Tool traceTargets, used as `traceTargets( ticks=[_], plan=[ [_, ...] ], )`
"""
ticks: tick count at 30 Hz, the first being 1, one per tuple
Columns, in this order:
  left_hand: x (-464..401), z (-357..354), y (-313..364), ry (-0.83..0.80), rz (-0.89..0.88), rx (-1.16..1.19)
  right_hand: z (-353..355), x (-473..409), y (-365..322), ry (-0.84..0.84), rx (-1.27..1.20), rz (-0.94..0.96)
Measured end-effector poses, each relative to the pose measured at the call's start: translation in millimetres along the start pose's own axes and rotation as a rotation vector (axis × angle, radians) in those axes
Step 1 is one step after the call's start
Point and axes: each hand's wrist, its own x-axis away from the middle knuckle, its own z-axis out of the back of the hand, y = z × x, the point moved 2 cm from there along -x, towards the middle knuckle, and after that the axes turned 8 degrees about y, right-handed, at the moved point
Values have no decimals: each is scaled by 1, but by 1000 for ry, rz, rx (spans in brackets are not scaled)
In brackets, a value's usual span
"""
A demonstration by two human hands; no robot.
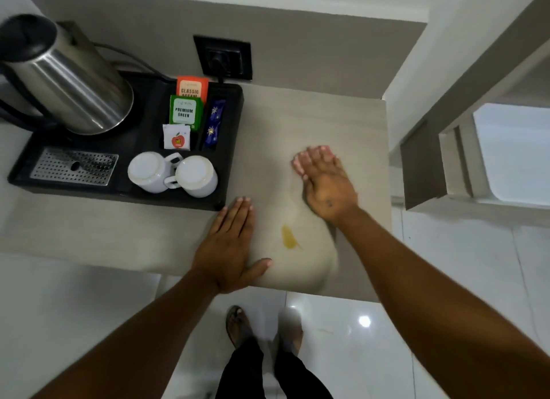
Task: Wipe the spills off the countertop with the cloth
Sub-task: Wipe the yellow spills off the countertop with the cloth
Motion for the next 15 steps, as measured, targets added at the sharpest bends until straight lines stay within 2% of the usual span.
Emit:
traceTargets(
  ticks=[4,7,11,15],
  plan=[
    [8,1,4,26,26,20,-6,74,-43,-81,3,135],
    [25,-1,-1,13,63,11,6,124,-23,-128,40,149],
    [37,-1,-7,8,72,-4,28,132,17,-115,65,-23],
    [37,1,-6,2,69,-4,21,89,8,-48,82,-184]
  ],
)
